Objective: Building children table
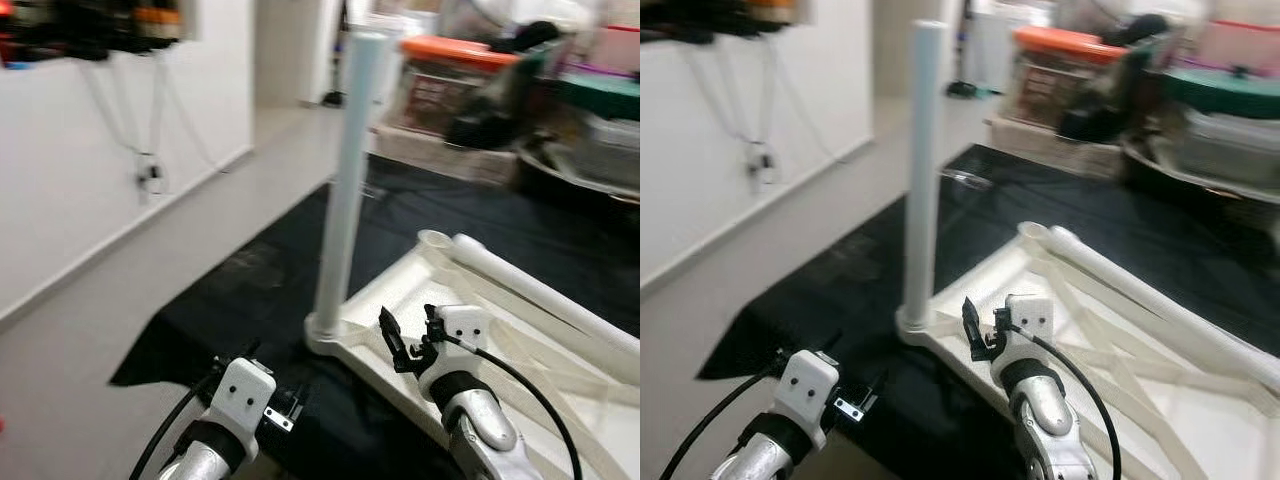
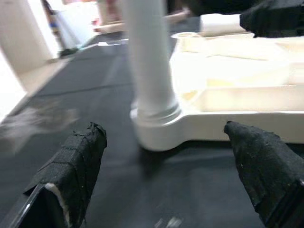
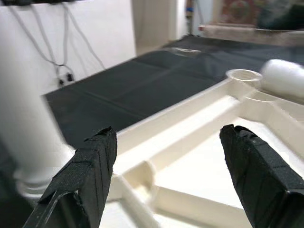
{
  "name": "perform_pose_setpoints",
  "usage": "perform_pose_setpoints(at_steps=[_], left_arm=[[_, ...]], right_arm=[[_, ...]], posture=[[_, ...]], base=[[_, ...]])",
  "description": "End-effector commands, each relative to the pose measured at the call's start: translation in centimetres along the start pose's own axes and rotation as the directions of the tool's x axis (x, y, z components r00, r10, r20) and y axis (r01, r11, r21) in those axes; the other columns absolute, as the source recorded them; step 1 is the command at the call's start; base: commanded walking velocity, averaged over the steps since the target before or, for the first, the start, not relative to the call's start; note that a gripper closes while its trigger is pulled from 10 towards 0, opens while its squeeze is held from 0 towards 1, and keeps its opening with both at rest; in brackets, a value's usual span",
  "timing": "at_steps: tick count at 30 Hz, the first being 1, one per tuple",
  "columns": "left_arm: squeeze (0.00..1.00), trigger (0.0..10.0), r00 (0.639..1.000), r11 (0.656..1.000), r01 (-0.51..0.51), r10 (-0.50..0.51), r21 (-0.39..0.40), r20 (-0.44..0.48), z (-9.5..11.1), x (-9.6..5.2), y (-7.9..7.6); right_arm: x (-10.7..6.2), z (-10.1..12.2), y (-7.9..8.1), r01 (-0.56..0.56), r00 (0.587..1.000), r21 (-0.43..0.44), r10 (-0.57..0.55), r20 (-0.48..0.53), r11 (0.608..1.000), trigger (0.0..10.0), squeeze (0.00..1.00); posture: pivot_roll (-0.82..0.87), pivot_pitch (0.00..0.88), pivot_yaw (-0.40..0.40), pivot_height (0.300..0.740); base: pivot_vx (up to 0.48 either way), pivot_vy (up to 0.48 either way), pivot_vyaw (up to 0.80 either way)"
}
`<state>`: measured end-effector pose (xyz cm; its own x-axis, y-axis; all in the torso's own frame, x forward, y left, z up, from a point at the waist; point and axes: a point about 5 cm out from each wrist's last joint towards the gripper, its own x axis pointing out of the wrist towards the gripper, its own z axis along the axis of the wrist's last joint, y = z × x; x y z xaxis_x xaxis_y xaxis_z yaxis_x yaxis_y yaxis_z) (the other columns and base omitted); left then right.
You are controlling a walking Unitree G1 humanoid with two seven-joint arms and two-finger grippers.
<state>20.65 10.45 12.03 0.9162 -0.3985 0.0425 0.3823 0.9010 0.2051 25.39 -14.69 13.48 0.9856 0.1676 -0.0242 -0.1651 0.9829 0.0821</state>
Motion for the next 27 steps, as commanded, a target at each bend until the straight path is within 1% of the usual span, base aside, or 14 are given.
perform_pose_setpoints(at_steps=[1, 5, 13, 17, 20, 23, 27], left_arm=[[0.00, 10.0, 1.000, 1.000, 0.010, -0.011, -0.017, -0.017, -0.35, -0.02, -0.25], [0.00, 10.0, 1.000, 1.000, 0.014, -0.014, -0.018, -0.019, -0.41, -0.03, -0.29], [0.00, 10.0, 0.999, 1.000, 0.019, -0.019, -0.020, -0.029, -0.59, -0.04, -0.36], [0.00, 10.0, 0.999, 1.000, 0.019, -0.020, -0.008, -0.046, -0.77, 0.05, -0.37], [0.00, 10.0, 0.998, 0.999, 0.032, -0.031, 0.015, -0.060, -0.93, 0.09, -0.49], [0.00, 10.0, 0.998, 0.999, 0.034, -0.033, 0.018, -0.058, -0.92, 0.02, -0.53], [0.00, 10.0, 0.998, 1.000, 0.014, -0.012, 0.024, -0.056, -0.65, -0.32, -0.27]], right_arm=[[0.01, 0.24, -0.16, 0.009, 1.000, -0.010, -0.009, 0.000, 1.000, 10.0, 0.00], [0.05, 0.28, -0.28, 0.027, 1.000, -0.006, -0.027, -0.005, 1.000, 10.0, 0.00], [0.37, 0.28, -0.04, 0.046, 0.999, 0.001, -0.046, -0.004, 0.999, 10.0, 0.00], [0.56, 0.19, 0.17, 0.049, 0.999, -0.007, -0.049, -0.003, 0.999, 10.0, 0.00], [0.65, -0.01, 0.20, 0.062, 0.998, -0.021, -0.063, -0.010, 0.998, 10.0, 0.00], [0.72, -0.17, 0.31, 0.058, 0.998, -0.025, -0.059, -0.017, 0.998, 10.0, 0.00], [0.74, -0.29, 0.34, 0.062, 0.998, -0.028, -0.063, -0.023, 0.998, 10.0, 0.00]], posture=[[0.20, 0.000, -0.106, 0.740], [0.20, 0.000, -0.104, 0.740], [0.21, 0.000, -0.101, 0.740], [0.21, 0.000, -0.104, 0.740], [0.21, 0.000, -0.102, 0.740], [0.21, 0.000, -0.100, 0.740], [0.21, 0.000, -0.097, 0.740]], base=[[0.000, 0.000, -0.77], [0.000, 0.000, -0.77], [0.000, 0.000, -0.77], [0.000, 0.000, -0.77], [0.000, 0.000, 0.00], [0.000, 0.000, 0.00], [0.000, 0.000, 0.00]])
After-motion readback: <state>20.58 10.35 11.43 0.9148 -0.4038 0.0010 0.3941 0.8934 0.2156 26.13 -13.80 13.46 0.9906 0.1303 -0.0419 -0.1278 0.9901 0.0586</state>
